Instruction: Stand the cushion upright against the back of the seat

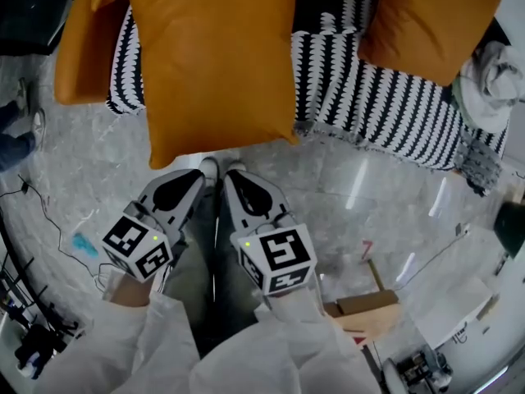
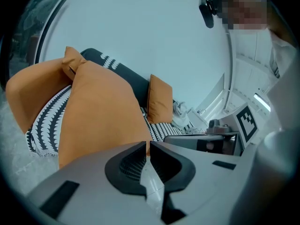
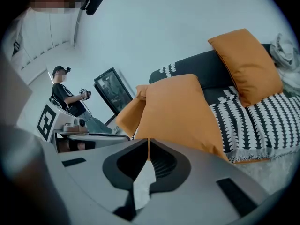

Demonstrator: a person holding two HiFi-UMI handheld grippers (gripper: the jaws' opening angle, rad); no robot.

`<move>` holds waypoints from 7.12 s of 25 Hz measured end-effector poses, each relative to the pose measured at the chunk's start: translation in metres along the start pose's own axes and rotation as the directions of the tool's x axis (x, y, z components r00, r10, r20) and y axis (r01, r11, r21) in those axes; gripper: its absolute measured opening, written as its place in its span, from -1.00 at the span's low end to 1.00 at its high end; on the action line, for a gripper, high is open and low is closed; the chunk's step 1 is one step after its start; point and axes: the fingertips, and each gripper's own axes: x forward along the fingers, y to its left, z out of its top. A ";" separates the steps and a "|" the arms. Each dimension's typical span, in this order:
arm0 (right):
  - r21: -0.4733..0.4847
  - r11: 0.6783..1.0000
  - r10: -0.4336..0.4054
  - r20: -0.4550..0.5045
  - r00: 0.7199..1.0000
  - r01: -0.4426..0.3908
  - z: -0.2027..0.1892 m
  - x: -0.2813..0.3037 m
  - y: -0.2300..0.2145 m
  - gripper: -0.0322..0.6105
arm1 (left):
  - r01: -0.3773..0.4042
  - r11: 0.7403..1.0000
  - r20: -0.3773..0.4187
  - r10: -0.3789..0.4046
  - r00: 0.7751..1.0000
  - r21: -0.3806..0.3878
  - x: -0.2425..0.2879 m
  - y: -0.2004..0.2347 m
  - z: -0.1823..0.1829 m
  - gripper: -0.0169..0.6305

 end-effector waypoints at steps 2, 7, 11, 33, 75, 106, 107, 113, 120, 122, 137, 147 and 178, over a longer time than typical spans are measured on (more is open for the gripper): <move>-0.001 1.000 0.002 -0.010 1.000 -0.002 -0.003 0.004 -0.002 -0.85 | -0.004 1.000 -0.002 0.004 1.000 0.003 0.002 0.004 -0.002 -0.92; -0.005 1.000 0.007 -0.026 1.000 -0.007 -0.012 0.010 -0.007 -0.85 | -0.007 1.000 -0.004 0.007 1.000 0.017 0.004 0.011 -0.006 -0.91; 0.003 1.000 -0.021 -0.016 1.000 0.021 -0.015 0.013 -0.015 -0.85 | -0.024 0.999 0.007 0.024 1.000 0.030 0.002 0.018 -0.010 -0.90; -0.115 0.991 -0.085 -0.098 0.992 0.073 -0.039 0.025 -0.077 -0.64 | -0.165 0.985 0.012 0.164 0.986 0.045 0.010 0.050 -0.031 -0.40; -0.524 0.828 -0.302 -0.115 0.946 0.201 -0.053 0.051 -0.165 -0.22 | -0.450 0.860 -0.028 0.470 0.882 0.241 0.014 0.132 -0.062 -0.13; -0.514 0.807 -0.406 -0.125 0.905 0.291 -0.067 0.056 -0.179 -0.77 | -0.470 0.847 -0.067 0.499 0.864 0.247 0.010 0.147 -0.074 -0.40; -0.504 0.812 -0.403 -0.124 0.907 0.292 -0.066 0.055 -0.178 -0.80 | -0.471 0.847 -0.066 0.499 0.864 0.248 0.009 0.146 -0.074 -0.42; -0.436 0.845 -0.395 -0.119 0.911 0.310 -0.057 0.050 -0.174 -0.84 | -0.470 0.842 -0.047 0.498 0.866 0.266 0.007 0.142 -0.065 -0.62; -0.371 0.873 -0.390 -0.144 0.910 0.316 -0.062 0.029 -0.162 -0.84 | -0.435 0.864 -0.097 0.470 0.877 0.253 0.001 0.129 -0.063 -0.74; -0.345 0.879 -0.396 -0.142 0.907 0.330 -0.061 0.022 -0.158 -0.84 | -0.427 0.865 -0.104 0.465 0.879 0.263 -0.001 0.125 -0.062 -0.76; -0.244 0.889 -0.388 0.044 0.920 0.387 0.044 -0.040 -0.103 -0.85 | -0.440 0.854 -0.025 0.464 0.885 0.276 -0.041 0.084 0.007 -0.87; -0.240 0.875 -0.398 0.135 0.907 0.420 0.126 -0.076 -0.061 -0.85 | -0.481 0.813 0.100 0.476 0.874 0.329 -0.081 0.059 0.094 -0.91; -0.186 0.911 -0.325 0.223 0.919 0.367 0.247 -0.186 -0.045 -0.85 | -0.561 0.744 0.310 0.472 0.825 0.362 -0.110 -0.048 0.267 -0.91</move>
